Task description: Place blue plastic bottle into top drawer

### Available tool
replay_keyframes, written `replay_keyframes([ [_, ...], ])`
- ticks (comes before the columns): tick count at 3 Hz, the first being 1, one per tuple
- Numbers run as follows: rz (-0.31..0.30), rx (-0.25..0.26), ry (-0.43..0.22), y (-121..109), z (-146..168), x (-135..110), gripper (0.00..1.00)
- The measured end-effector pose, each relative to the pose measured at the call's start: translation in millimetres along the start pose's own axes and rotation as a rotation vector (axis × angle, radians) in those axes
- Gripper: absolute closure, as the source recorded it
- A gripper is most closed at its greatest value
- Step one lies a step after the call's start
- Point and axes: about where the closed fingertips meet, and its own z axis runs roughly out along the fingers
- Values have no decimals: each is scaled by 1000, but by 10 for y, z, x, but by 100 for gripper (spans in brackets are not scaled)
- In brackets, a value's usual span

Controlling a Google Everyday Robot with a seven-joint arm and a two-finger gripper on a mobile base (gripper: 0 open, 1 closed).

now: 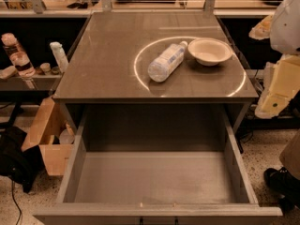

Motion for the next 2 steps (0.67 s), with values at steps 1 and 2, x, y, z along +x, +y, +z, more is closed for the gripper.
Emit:
replay_keyframes([
  [1,-75,16,-22,-115,-85,-134,0],
  [2,-207,42,-59,-225,-178,-261,0],
])
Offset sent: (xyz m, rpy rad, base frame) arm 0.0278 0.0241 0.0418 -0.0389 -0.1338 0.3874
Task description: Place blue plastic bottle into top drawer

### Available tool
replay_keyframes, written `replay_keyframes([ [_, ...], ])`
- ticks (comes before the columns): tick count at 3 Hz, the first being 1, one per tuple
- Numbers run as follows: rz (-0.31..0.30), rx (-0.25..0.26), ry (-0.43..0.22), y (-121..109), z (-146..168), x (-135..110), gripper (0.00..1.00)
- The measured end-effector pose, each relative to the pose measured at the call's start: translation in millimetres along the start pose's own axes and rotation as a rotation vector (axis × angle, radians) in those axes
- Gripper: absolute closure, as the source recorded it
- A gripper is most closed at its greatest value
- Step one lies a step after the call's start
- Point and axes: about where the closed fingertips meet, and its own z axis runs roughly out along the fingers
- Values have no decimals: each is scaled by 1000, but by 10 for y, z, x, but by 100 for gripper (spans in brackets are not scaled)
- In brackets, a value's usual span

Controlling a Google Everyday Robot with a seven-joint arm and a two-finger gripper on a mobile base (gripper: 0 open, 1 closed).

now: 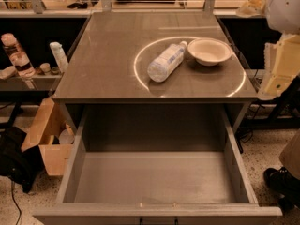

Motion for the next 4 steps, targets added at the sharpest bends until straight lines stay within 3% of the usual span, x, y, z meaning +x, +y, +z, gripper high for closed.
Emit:
replay_keyframes([
  [1,-143,12,-34,-40,-73,-54,0],
  [2,-395,-6,-38,58,-58,-109,0],
  [4,-679,-37,-35,275,-19,-159,0],
])
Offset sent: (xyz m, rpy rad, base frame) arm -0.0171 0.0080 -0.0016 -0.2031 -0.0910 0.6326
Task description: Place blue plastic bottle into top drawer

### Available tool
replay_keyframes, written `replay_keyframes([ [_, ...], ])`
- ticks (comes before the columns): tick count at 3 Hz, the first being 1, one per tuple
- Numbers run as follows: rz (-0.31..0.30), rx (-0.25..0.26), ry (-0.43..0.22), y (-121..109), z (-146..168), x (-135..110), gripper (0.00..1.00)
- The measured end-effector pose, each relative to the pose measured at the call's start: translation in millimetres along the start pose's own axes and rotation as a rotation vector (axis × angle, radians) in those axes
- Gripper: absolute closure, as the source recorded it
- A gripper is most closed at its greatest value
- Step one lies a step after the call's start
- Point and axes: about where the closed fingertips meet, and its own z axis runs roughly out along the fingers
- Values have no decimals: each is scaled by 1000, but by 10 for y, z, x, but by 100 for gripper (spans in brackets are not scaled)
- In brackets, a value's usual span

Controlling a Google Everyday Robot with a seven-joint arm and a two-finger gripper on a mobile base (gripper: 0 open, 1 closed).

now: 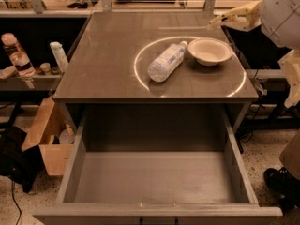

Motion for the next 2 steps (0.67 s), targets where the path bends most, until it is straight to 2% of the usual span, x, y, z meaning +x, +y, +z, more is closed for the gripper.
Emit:
replay_keyframes([
  [1,-119,-15,8,28,-15,-99,0],
  [2,-118,-13,9,24,-18,-99,0],
])
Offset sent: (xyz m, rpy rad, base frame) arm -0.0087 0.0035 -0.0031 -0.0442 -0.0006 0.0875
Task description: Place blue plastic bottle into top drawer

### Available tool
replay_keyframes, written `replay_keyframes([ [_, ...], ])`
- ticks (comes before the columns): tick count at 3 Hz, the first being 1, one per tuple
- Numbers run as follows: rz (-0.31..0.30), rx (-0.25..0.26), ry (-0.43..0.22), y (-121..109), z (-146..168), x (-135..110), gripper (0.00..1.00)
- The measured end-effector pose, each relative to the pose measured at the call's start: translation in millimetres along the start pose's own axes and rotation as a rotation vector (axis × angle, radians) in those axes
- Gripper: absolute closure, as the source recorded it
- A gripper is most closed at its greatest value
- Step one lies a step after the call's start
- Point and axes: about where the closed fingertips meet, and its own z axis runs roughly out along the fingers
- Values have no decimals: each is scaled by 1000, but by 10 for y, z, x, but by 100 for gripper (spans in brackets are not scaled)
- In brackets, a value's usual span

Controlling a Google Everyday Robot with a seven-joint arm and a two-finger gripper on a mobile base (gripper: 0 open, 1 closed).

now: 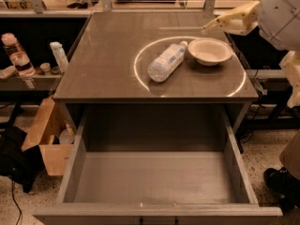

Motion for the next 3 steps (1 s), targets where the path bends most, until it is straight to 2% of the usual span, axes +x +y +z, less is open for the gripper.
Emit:
replay_keyframes([
  [1,19,19,7,-2,0,-12,0],
  [3,24,76,52,-228,-27,299,0],
])
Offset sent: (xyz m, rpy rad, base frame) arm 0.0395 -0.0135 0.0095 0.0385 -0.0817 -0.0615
